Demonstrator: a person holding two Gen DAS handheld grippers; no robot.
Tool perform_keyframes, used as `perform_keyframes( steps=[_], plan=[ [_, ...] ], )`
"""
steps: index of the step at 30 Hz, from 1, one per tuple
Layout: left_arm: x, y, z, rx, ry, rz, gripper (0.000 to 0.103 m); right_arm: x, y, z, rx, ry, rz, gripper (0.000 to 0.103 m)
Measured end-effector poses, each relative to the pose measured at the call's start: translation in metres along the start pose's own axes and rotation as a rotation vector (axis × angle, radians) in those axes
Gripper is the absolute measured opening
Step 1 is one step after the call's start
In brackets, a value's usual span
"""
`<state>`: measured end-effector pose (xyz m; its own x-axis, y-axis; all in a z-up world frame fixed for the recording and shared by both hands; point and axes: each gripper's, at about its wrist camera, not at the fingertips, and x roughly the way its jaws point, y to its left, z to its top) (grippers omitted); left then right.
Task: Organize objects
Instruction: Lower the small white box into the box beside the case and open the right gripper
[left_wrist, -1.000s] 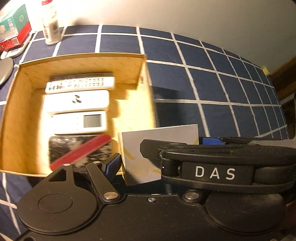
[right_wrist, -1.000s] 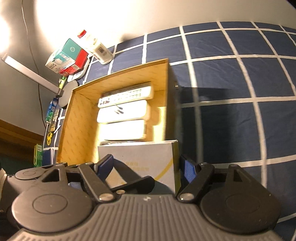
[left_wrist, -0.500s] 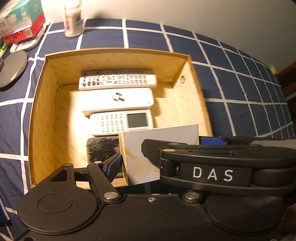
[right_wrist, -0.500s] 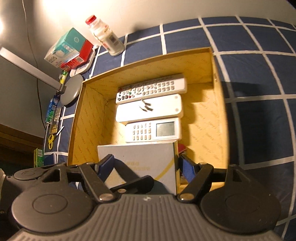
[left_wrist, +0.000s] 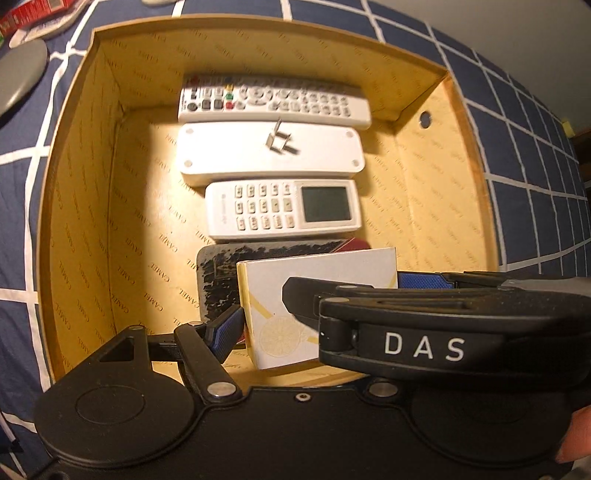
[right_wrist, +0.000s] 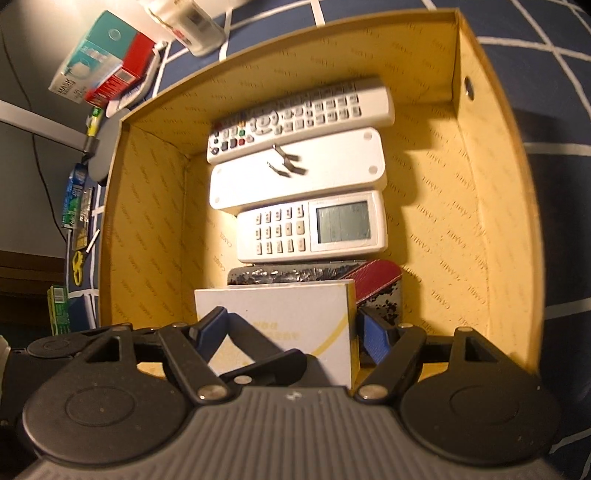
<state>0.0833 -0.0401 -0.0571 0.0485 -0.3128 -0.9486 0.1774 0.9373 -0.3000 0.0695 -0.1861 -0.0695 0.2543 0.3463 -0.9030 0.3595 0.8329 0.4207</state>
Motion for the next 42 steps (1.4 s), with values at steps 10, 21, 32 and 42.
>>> perform_keyframes(
  steps=[10, 21, 32, 42],
  plan=[
    [0.018, 0.009, 0.000, -0.021, 0.051, -0.005, 0.068, 0.019, -0.006, -0.003, 0.038, 0.046, -0.020, 0.076],
    [0.027, 0.011, -0.003, -0.023, 0.061, -0.002, 0.068, 0.026, -0.011, -0.004, 0.057, 0.065, -0.027, 0.076],
    [0.018, 0.012, -0.005, -0.021, 0.025, 0.026, 0.070, 0.020, -0.008, -0.002, 0.037, 0.034, -0.038, 0.076],
    [-0.014, 0.011, -0.017, -0.027, -0.048, 0.077, 0.071, -0.018, 0.004, -0.004, -0.027, -0.072, -0.070, 0.077]
  ],
)
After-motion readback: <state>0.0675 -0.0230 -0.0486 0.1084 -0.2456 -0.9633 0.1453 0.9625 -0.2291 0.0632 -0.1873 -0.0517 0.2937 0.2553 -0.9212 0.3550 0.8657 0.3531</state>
